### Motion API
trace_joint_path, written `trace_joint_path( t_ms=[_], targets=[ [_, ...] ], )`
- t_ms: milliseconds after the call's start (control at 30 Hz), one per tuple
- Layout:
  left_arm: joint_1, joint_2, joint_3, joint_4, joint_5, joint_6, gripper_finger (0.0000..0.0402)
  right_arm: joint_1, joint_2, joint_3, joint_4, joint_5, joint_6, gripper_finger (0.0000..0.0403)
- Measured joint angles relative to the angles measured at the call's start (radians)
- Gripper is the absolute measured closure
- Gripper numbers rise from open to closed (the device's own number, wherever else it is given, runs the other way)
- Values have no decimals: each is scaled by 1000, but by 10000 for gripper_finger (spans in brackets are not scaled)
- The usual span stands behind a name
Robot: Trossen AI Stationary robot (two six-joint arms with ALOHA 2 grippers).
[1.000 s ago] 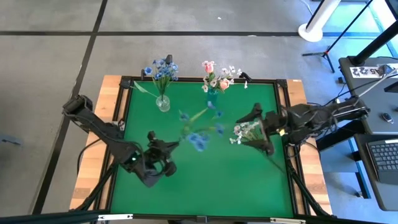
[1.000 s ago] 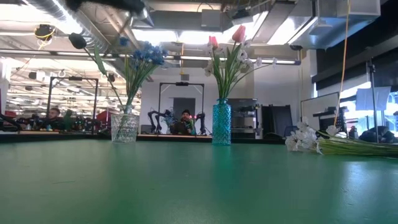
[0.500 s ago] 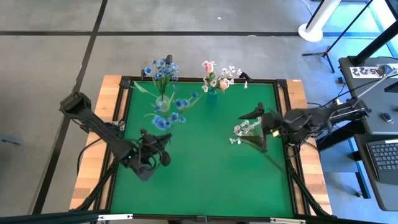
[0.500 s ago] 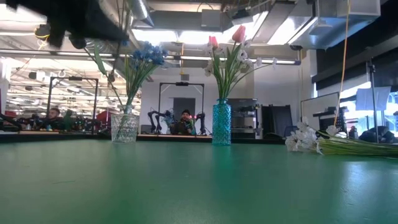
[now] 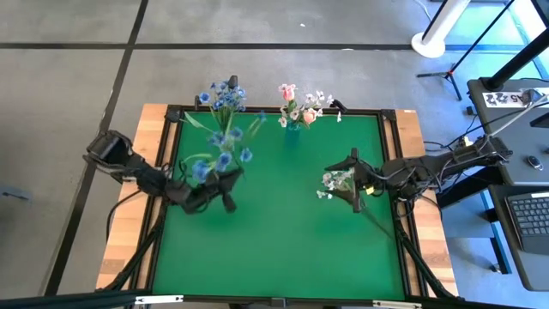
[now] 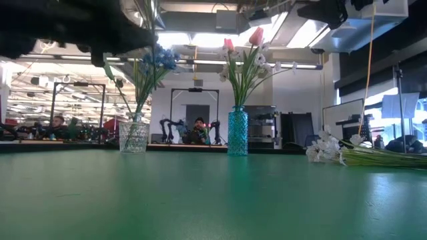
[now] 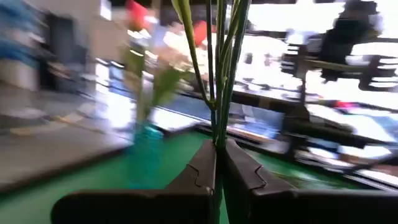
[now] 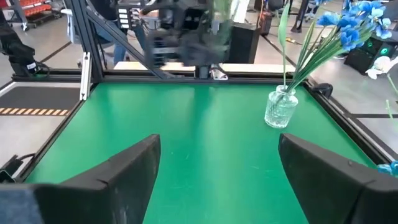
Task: Sort flowers into vase by color
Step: Put the blue flowers into the transparent vase
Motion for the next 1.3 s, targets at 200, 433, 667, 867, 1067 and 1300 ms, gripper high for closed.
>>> trace_joint_path(
  t_ms=[200, 433, 667, 867, 1067, 1300],
  targets=[
    [210, 0, -6, 27, -63, 137, 399, 0, 0, -1, -3, 0, -4, 84],
    [368, -3, -7, 33, -118, 241, 399, 0, 5, -1, -11, -11, -28, 84],
    [376, -16, -96, 172, -140, 297, 399, 0, 9, -1, -15, -20, -34, 84],
    [416, -59, -183, 169, -128, 229, 399, 0, 10, -1, -28, -20, -33, 84],
    [513, -77, -195, 171, -57, 213, 399, 0, 30, 0, -18, -20, -33, 84],
    [632, -76, -195, 140, 81, 122, 399, 0, 75, 0, 0, -20, -45, 84]
  ],
)
